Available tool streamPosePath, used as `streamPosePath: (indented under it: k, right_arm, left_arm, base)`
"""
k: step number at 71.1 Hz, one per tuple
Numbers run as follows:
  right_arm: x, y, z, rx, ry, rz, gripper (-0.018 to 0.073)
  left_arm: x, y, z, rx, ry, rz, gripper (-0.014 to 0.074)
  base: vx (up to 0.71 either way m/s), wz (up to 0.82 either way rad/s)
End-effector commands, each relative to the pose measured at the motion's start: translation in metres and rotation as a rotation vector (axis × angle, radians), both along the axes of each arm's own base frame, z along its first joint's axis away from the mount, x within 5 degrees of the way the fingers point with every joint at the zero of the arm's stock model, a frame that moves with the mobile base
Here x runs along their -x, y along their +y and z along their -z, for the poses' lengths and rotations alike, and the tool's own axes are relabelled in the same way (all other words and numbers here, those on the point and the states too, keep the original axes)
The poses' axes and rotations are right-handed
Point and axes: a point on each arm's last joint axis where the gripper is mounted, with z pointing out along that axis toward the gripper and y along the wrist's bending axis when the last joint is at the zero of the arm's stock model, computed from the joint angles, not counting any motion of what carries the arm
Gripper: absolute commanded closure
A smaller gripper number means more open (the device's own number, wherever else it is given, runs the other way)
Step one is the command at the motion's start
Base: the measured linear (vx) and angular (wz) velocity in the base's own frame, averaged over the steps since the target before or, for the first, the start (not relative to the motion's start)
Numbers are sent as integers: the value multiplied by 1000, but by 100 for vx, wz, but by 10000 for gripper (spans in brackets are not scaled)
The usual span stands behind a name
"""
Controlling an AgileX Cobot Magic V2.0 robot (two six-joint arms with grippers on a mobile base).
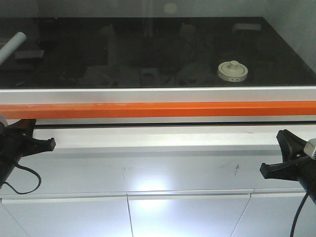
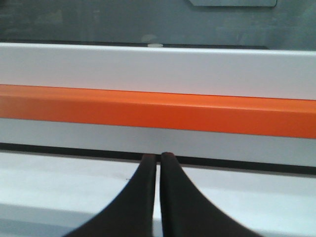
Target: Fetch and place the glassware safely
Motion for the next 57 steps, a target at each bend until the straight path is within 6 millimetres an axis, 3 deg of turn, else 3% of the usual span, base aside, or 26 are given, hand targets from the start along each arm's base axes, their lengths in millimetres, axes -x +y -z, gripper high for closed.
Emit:
streamPosePath:
  k: [1,57]
  right_arm:
    - [-6,0,-11,3,-76,-2,560]
    - [-63,-2,7,-2,-24,-6,560]
  left_arm:
    - [-3,0,-25,13,-183,-3,603]
    - [-3,0,-24,13,-179,-3,603]
  base:
    - [0,0]
    - [0,0]
